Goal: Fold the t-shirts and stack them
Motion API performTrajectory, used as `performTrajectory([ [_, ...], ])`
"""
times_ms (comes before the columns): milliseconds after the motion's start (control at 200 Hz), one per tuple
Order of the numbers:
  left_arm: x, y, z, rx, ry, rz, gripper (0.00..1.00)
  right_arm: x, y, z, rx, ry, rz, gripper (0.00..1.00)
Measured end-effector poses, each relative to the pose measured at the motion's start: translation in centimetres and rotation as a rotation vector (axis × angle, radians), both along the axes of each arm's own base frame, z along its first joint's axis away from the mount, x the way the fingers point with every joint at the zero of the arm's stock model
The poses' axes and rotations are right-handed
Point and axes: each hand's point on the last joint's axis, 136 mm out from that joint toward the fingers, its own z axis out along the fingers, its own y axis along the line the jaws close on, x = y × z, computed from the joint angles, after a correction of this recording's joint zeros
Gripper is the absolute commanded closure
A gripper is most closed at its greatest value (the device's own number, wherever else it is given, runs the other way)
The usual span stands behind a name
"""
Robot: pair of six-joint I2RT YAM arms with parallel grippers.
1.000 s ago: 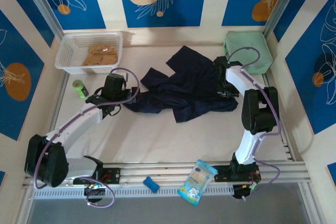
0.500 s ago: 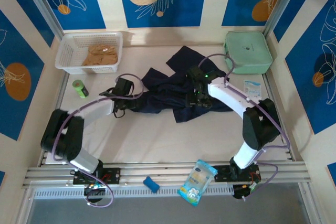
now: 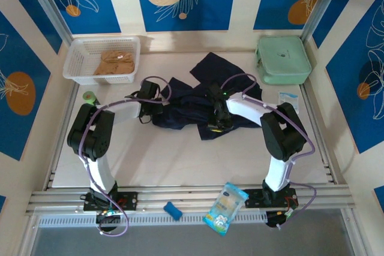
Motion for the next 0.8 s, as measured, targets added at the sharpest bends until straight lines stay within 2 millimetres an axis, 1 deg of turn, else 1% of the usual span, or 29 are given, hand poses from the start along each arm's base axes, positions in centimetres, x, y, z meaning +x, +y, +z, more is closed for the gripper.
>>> performTrajectory([
  [90,1.1,-0.4,1.9,0.011,-0.031,-0.032,1.00,0.0,-1.4,0.6,-0.044,-0.008,0.000,1.00],
  [125,1.6,-0.6,3.2,0.013,-0.053,-0.045,1.00,0.0,-2.3,1.2,-0.065,-0.018,-0.002,1.00],
  [140,2.0,-0.7,4.1,0.016,-0.071,-0.053,1.00,0.0,-2.7,1.5,-0.072,-0.023,-0.002,1.00],
  [165,2.3,-0.8,5.0,0.018,-0.090,-0.061,1.00,0.1,-3.4,2.1,-0.086,-0.031,-0.003,1.00],
  [180,2.6,-0.9,6.0,0.019,-0.108,-0.069,1.00,0.2,-3.8,2.5,-0.095,-0.039,-0.005,1.00],
  [190,2.6,-0.9,6.2,0.021,-0.112,-0.072,1.00,0.2,-4.1,2.8,-0.100,-0.044,-0.003,1.00],
  [245,3.4,-1.1,9.6,0.023,-0.178,-0.094,1.00,0.6,-5.6,4.7,-0.128,-0.083,-0.003,1.00],
  [275,3.7,-1.2,11.8,0.023,-0.219,-0.105,1.00,0.9,-6.4,5.9,-0.141,-0.111,0.002,1.00],
  [365,4.0,-1.5,17.9,0.020,-0.336,-0.139,1.00,1.7,-8.0,9.3,-0.185,-0.192,0.031,1.00],
  [380,3.9,-1.5,19.1,0.021,-0.361,-0.147,1.00,1.8,-8.2,9.9,-0.193,-0.204,0.038,1.00],
  [390,3.9,-1.5,19.5,0.020,-0.368,-0.149,1.00,1.8,-8.4,10.2,-0.199,-0.212,0.046,1.00],
  [405,3.8,-1.5,20.8,0.021,-0.392,-0.156,1.00,1.9,-8.5,10.7,-0.204,-0.224,0.050,1.00],
  [445,3.4,-1.6,23.2,0.023,-0.439,-0.173,1.00,2.0,-8.8,12.0,-0.222,-0.252,0.075,1.00],
  [500,2.7,-1.6,26.0,0.029,-0.491,-0.196,1.00,1.9,-8.9,13.2,-0.242,-0.280,0.120,1.00],
  [550,1.6,-1.7,28.1,0.038,-0.529,-0.221,1.00,1.6,-8.6,13.8,-0.248,-0.295,0.163,1.00],
  [610,0.1,-1.6,29.8,0.051,-0.556,-0.249,1.00,1.1,-8.2,14.2,-0.251,-0.299,0.230,1.00],
  [695,-2.1,-1.6,31.2,0.069,-0.574,-0.288,1.00,0.3,-7.2,13.8,-0.243,-0.285,0.326,1.00],
  [750,-3.6,-1.6,31.6,0.075,-0.580,-0.303,1.00,-0.4,-6.3,13.2,-0.232,-0.264,0.391,1.00],
  [795,-4.9,-1.5,31.4,0.080,-0.579,-0.311,1.00,-1.1,-5.6,12.6,-0.220,-0.243,0.440,1.00],
])
